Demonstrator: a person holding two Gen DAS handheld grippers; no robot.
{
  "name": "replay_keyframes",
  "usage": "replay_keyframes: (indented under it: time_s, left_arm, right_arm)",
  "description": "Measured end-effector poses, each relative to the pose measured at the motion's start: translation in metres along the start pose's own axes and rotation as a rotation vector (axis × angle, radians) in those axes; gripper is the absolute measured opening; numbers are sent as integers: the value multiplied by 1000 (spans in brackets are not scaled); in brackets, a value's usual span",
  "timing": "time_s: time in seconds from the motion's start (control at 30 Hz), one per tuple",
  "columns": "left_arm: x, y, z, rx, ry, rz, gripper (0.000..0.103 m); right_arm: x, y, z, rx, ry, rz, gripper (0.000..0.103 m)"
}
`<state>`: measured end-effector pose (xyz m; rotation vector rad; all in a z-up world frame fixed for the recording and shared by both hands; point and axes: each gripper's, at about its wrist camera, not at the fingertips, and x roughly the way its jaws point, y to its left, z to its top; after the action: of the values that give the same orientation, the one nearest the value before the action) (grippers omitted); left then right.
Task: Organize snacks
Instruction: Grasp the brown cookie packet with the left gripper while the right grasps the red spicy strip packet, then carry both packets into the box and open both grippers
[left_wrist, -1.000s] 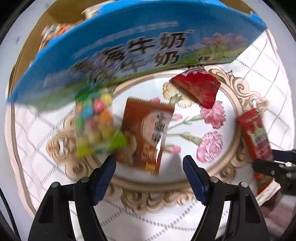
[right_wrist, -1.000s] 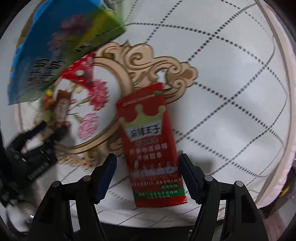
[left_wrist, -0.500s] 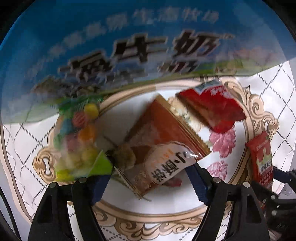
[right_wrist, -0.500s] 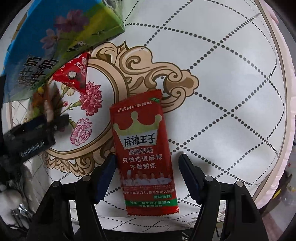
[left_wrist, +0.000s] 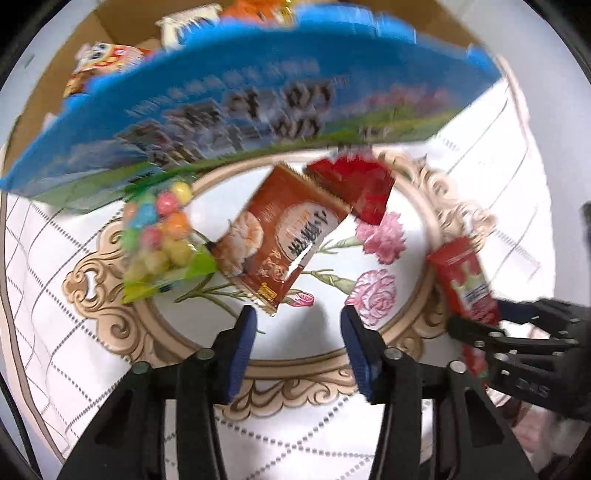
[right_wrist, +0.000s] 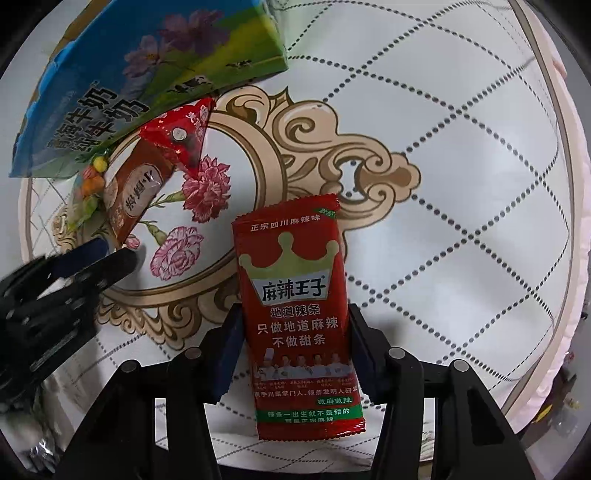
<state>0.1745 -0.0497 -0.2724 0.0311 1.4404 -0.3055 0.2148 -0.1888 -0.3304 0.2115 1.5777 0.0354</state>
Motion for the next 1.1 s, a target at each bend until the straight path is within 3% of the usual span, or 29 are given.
replay_keyframes:
  time_s: [0.03,0.1,0.23,0.47,0.53,0.63,0.7,0.8,1.1]
  left_arm:
    - [-8,3,3,-5,-18,-5,61]
    - [-16,6,15,3,-39,7,66]
    - [-10,1,55,94,-23,74,66]
    - [48,-34,82,305,130,191,67]
    - [57,-40,83,339,135,219,69]
    - [55,-41,87,317,117,183,69]
    - [57,-33,109,303,107,164,64]
    - [50,-29,96,287,98,146,58]
    - [24,-28,39,175,56,84,56]
  right_arm:
    - [3,-7,0,5,1,10,57]
    - [4,-10,2,22,9,27,59]
    - [5,-16,11,29,9,24,61]
    - [0,-31,26,22,26,16,61]
    - [3,-27,27,22,27,14,61]
    - [6,-26,30,21,24,12,61]
    - [5,-25,28,21,14,11,61]
    - [4,-24,22,21,-11,8,56]
    - [-4,-23,4,32,-54,44,49]
